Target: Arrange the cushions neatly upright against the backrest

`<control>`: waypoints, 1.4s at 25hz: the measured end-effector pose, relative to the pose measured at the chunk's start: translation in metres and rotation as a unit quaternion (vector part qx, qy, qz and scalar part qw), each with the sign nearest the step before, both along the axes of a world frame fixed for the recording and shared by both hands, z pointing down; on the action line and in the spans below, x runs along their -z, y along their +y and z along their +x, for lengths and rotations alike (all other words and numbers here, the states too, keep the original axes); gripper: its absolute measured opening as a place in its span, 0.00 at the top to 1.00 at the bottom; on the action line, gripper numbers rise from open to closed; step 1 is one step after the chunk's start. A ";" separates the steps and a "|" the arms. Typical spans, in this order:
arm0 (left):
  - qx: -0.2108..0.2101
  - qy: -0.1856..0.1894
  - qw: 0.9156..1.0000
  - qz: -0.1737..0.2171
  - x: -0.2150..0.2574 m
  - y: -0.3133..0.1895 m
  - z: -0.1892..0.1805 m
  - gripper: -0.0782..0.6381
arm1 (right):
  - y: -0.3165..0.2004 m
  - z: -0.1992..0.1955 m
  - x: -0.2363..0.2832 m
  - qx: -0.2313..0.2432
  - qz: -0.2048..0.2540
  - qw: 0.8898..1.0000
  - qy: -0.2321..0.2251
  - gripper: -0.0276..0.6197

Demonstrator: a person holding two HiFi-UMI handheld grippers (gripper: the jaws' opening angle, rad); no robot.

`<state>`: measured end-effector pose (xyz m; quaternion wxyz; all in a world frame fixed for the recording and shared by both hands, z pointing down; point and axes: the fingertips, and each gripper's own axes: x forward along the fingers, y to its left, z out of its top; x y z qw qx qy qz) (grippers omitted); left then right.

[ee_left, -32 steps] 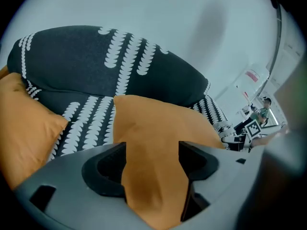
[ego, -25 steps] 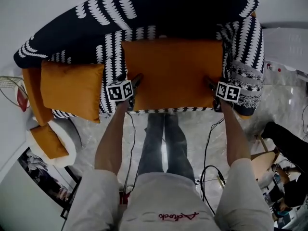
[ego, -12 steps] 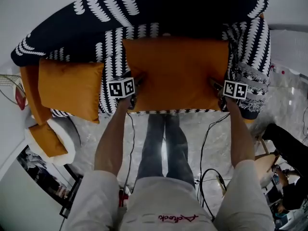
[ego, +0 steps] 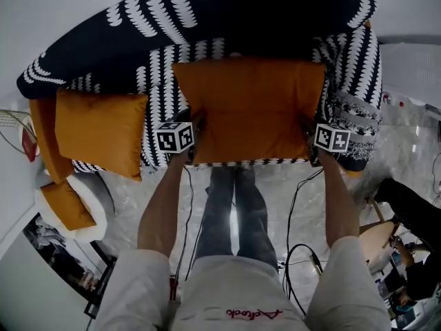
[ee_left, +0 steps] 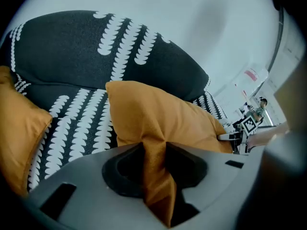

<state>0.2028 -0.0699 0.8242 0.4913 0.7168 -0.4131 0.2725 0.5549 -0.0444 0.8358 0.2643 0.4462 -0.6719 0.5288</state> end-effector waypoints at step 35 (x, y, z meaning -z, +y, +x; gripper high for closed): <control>0.099 0.030 0.975 0.198 0.186 -0.149 -0.071 0.70 | -0.187 -0.067 0.189 0.018 0.223 0.975 -0.017 0.75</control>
